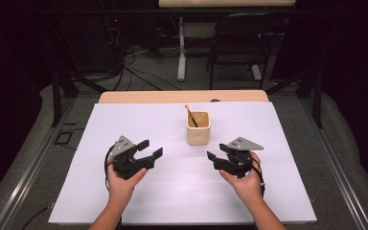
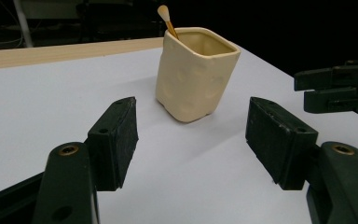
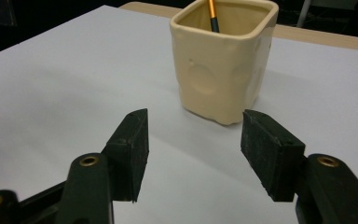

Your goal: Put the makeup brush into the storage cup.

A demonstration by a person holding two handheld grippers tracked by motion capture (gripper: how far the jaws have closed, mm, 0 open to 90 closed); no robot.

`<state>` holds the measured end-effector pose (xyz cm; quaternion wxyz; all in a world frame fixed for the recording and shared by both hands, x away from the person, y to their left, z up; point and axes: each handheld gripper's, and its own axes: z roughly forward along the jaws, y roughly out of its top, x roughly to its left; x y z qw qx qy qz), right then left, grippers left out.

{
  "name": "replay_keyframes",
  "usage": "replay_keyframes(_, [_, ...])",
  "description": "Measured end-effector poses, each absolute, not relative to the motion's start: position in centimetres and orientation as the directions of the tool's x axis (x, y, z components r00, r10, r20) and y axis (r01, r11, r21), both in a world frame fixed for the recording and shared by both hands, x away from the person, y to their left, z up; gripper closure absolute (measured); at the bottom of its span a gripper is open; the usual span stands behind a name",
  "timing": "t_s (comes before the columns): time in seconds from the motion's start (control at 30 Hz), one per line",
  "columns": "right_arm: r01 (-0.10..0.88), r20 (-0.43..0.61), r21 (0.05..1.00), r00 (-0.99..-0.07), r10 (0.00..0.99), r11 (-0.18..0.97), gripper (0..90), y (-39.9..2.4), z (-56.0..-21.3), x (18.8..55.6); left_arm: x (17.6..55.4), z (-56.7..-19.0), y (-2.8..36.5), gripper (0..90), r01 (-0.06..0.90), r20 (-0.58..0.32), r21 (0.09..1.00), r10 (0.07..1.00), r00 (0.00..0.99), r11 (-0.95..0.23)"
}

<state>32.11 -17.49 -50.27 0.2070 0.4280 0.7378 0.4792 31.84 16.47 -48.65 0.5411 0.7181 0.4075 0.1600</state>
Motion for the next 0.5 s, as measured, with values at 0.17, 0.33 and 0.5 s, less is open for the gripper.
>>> replay_keyframes(0.17, [0.422, 0.107, 0.892, -0.548, 0.83, 0.164, 41.5, -17.5, -51.1, 31.8, 31.9, -48.7, 16.5, 34.6, 0.414, -0.21, 0.906, 0.759, 0.616, -0.085])
replay_keyframes(0.33, [0.445, 0.118, 0.881, -0.54, 0.833, 0.164, 41.6, -17.7, -51.6, 31.6, 31.9, -48.7, 16.5, 34.6, 0.413, -0.211, 0.907, 0.759, 0.615, -0.082])
replay_keyframes(0.5, [0.421, 0.091, 0.889, -0.547, 0.832, 0.179, 41.8, -17.6, -52.2, 31.3, 31.9, -48.7, 16.5, 34.6, 0.414, -0.21, 0.906, 0.759, 0.616, -0.085])
